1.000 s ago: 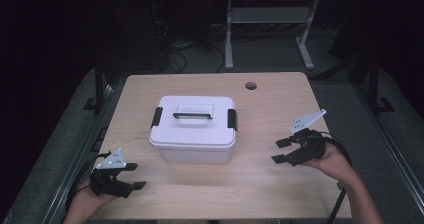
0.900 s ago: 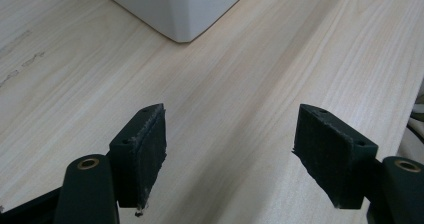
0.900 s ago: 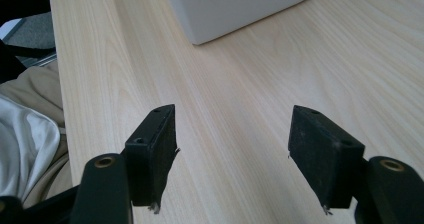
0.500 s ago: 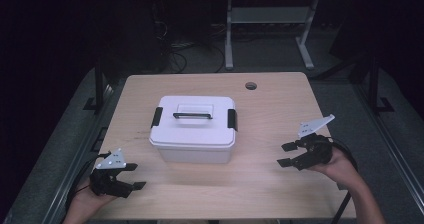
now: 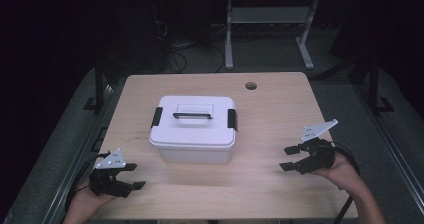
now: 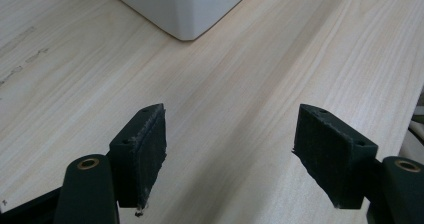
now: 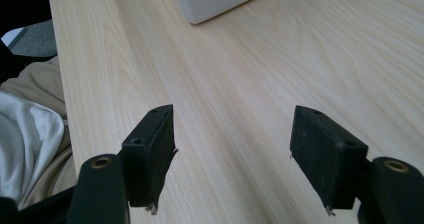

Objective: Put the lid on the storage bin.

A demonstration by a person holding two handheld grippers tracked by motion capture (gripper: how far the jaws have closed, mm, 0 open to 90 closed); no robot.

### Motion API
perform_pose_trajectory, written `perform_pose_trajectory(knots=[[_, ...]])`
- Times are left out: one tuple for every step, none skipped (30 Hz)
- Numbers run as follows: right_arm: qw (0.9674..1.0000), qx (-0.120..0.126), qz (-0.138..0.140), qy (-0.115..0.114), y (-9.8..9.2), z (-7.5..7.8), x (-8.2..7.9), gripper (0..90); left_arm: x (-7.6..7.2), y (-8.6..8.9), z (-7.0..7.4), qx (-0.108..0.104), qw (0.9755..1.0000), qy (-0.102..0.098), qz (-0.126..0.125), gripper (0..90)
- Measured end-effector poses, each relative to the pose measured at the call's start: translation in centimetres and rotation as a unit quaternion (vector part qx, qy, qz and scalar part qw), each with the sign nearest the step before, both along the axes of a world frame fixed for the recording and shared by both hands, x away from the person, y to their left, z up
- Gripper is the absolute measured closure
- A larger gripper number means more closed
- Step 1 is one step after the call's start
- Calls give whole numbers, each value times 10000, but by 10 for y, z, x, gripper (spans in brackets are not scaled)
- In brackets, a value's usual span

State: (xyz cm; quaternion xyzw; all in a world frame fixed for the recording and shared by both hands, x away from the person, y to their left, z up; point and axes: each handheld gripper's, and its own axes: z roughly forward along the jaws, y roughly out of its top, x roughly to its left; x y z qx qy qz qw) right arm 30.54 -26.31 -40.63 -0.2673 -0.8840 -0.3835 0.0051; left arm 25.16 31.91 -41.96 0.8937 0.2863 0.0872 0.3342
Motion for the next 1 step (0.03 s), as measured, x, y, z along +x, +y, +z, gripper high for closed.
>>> perform_pose_trajectory(knots=[[10000,14,18,-34,0,0,0,335,0,0,0,6,10000,-12,-6,289]])
